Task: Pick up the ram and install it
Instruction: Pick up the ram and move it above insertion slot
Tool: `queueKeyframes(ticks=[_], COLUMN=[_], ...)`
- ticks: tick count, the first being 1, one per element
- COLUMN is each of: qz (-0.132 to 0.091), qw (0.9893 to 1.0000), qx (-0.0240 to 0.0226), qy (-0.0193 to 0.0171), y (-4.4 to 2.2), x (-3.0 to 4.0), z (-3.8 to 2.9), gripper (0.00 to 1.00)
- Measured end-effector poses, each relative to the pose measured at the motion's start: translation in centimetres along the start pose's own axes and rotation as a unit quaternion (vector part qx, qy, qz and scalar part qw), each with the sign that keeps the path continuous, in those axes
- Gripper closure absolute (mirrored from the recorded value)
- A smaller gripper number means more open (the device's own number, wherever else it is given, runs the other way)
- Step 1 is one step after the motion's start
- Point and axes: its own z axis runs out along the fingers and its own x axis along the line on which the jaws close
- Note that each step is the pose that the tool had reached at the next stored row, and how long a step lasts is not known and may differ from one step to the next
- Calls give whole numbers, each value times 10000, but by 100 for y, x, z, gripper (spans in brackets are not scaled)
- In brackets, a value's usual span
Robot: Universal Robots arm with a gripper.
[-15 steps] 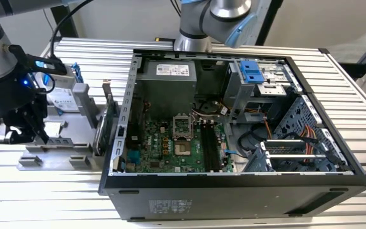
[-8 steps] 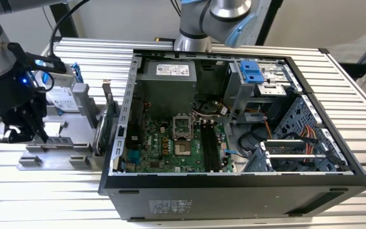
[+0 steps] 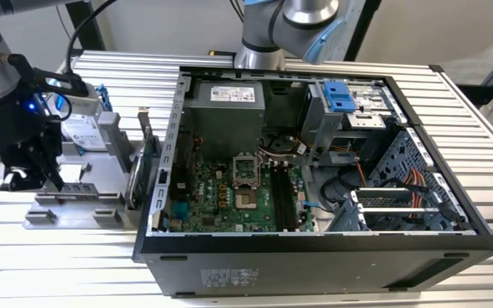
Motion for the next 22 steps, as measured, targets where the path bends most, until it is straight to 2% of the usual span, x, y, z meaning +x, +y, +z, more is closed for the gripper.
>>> queueKeyframes(ticks=[15,22], qz=[2,2], qw=[10000,10000], qx=[0,0], qy=[0,0], y=[1,2], x=[1,2], z=[-56,-109], gripper=[100,100])
